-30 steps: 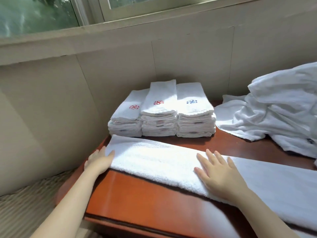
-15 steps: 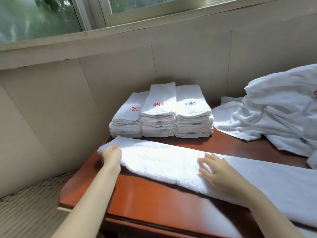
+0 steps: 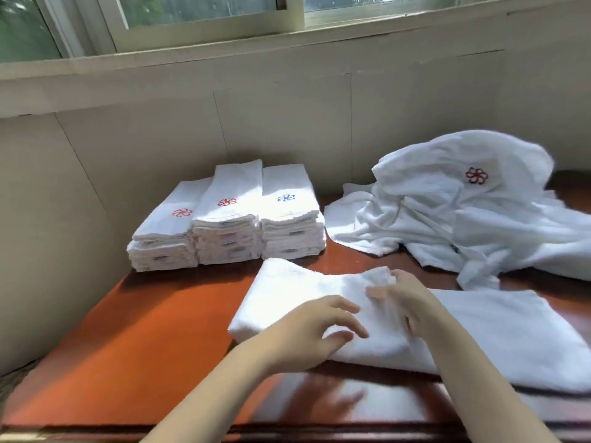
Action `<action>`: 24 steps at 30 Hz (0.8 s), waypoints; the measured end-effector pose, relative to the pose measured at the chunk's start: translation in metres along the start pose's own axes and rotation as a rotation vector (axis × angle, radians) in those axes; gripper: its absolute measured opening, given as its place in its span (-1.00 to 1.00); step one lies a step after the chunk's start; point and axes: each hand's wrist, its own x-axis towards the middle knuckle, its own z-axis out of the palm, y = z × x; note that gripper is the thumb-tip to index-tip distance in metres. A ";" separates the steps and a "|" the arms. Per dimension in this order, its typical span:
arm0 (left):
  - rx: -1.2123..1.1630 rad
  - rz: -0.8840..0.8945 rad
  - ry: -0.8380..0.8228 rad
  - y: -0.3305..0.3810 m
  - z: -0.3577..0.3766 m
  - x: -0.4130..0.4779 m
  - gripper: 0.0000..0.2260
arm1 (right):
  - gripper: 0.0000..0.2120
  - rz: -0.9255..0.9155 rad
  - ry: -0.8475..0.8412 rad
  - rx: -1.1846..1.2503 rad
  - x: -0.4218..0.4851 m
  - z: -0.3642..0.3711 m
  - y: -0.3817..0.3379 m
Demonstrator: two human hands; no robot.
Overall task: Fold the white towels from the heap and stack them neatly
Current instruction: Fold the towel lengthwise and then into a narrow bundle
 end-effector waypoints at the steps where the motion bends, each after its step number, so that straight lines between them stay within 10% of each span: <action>1: -0.016 -0.034 0.054 -0.001 -0.002 -0.002 -0.78 | -0.74 -0.011 0.025 -0.045 0.000 0.000 0.001; 10: -0.233 -0.164 0.511 0.002 -0.021 0.017 -0.69 | -0.74 -0.059 0.186 0.142 -0.017 -0.103 0.001; 17: 0.019 -0.515 0.316 -0.020 0.028 0.046 -0.71 | -0.84 -0.101 0.484 -0.404 -0.024 -0.150 0.053; 24: -0.052 -0.718 0.196 -0.030 0.033 0.049 -0.50 | -0.75 -0.270 0.579 -0.407 -0.018 -0.161 0.052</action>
